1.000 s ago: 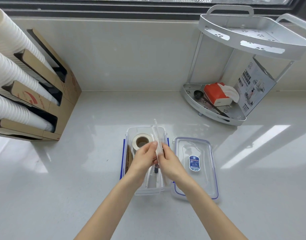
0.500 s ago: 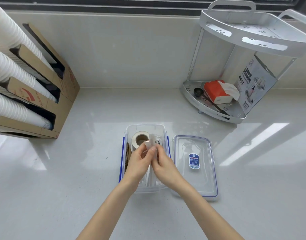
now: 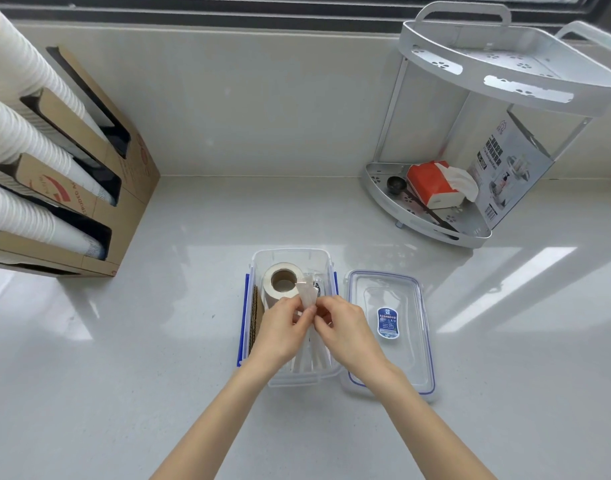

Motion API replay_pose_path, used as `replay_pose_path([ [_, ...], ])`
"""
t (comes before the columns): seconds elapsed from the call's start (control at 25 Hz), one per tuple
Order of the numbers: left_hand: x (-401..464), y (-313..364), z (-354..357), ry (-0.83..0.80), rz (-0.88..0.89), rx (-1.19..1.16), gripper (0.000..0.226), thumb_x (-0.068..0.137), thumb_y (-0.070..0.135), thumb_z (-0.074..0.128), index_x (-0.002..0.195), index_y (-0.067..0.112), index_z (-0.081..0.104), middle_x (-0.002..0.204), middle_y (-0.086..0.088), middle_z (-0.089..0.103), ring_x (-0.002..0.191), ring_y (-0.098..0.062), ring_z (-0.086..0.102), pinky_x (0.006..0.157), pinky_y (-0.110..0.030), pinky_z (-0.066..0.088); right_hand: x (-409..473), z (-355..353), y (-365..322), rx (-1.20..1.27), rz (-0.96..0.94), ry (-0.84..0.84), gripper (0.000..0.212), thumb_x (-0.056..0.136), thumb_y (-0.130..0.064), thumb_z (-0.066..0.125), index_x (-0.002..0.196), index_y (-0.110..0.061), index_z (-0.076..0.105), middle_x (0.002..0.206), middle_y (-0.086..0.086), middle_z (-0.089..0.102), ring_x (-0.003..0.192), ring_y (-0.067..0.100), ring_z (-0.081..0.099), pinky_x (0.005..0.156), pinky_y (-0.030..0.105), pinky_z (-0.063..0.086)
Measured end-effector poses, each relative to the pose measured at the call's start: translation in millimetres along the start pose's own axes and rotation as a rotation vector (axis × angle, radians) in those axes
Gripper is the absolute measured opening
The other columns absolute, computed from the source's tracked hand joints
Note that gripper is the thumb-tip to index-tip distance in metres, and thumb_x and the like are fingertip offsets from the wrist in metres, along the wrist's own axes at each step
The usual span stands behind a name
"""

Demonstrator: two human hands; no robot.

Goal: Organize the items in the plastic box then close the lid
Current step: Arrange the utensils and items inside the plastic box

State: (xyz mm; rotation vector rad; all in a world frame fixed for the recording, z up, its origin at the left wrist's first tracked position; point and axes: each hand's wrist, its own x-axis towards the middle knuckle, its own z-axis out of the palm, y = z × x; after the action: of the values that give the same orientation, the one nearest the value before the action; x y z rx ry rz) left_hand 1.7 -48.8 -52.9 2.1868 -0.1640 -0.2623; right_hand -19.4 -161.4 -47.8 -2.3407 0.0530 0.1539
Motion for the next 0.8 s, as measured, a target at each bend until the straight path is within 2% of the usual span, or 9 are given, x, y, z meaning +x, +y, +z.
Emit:
replay_pose_path([
  [0.12,2,7,0,-0.005,0.01,0.01,0.017,0.089,0.018,0.048,0.094,0.009,0.062,0.095,-0.007,0.07,0.08,-0.013,0.058,0.055,-0.008,0.038,-1,-1,0,0.056,0.028,0.029,0.018,0.086,-0.009,0.05,0.098,-0.008,0.063,0.096,0.013,0.067,0.081,0.022,0.058,0.08,0.029,0.048],
  [0.2,9,15,-1,-0.003,0.037,0.011,0.017,0.088,0.018,0.048,0.091,0.008,0.062,0.092,-0.008,0.07,0.076,-0.013,0.057,0.056,-0.006,0.038,-2,-6,0,0.139,0.066,0.094,0.021,0.087,-0.011,0.051,0.105,-0.01,0.061,0.094,0.007,0.066,0.076,0.013,0.058,0.073,0.012,0.046],
  [0.28,18,22,-1,0.005,0.024,-0.001,0.019,0.089,0.02,0.047,0.092,0.008,0.062,0.091,-0.01,0.069,0.075,-0.016,0.057,0.055,-0.015,0.035,1,-12,-2,0.232,0.102,0.135,0.025,0.087,-0.013,0.053,0.111,-0.012,0.058,0.092,0.0,0.06,0.071,0.003,0.054,0.064,0.001,0.041],
  [0.36,27,24,1,0.015,-0.033,-0.009,0.022,0.089,0.02,0.045,0.095,0.007,0.061,0.093,-0.013,0.069,0.079,-0.022,0.057,0.063,-0.022,0.036,4,-17,0,0.247,0.115,0.164,0.027,0.087,-0.011,0.052,0.113,-0.012,0.056,0.099,0.001,0.058,0.075,0.008,0.053,0.064,0.005,0.04],
  [0.48,36,20,7,-0.02,-0.139,0.04,0.023,0.088,0.017,0.043,0.095,0.001,0.058,0.098,-0.021,0.066,0.092,-0.034,0.058,0.076,-0.035,0.043,10,-18,7,0.246,0.153,0.186,0.028,0.087,-0.009,0.05,0.114,-0.011,0.056,0.113,0.008,0.057,0.083,0.012,0.052,0.075,0.016,0.037],
  [0.6,37,18,13,-0.106,-0.202,0.086,0.027,0.087,0.015,0.044,0.108,0.002,0.054,0.106,-0.018,0.064,0.101,-0.033,0.057,0.086,-0.036,0.044,11,-15,15,0.202,0.195,0.163,0.029,0.088,-0.01,0.049,0.115,-0.012,0.056,0.117,0.009,0.056,0.087,0.01,0.052,0.077,0.014,0.035],
  [0.68,36,18,16,-0.153,-0.235,0.027,0.028,0.087,0.012,0.044,0.114,0.01,0.052,0.103,-0.013,0.06,0.105,-0.031,0.056,0.092,-0.036,0.045,12,-13,17,0.203,0.206,0.142,0.029,0.088,-0.01,0.047,0.115,-0.011,0.057,0.118,0.01,0.056,0.088,0.01,0.051,0.079,0.016,0.035],
  [0.72,35,17,18,-0.163,-0.242,0.005,0.022,0.087,0.01,0.043,0.102,0.02,0.055,0.098,-0.01,0.056,0.105,-0.031,0.057,0.093,-0.038,0.046,12,-12,18,0.207,0.207,0.139,0.028,0.088,-0.01,0.047,0.115,-0.012,0.057,0.117,0.01,0.056,0.089,0.01,0.051,0.079,0.016,0.036],
  [0.8,34,14,18,-0.187,-0.242,0.026,0.029,0.085,0.006,0.04,0.074,0.033,0.046,0.095,-0.009,0.052,0.104,-0.034,0.057,0.092,-0.041,0.046,12,-11,18,0.213,0.208,0.14,0.028,0.089,-0.009,0.046,0.114,-0.012,0.057,0.117,0.01,0.056,0.089,0.01,0.051,0.079,0.017,0.037],
])
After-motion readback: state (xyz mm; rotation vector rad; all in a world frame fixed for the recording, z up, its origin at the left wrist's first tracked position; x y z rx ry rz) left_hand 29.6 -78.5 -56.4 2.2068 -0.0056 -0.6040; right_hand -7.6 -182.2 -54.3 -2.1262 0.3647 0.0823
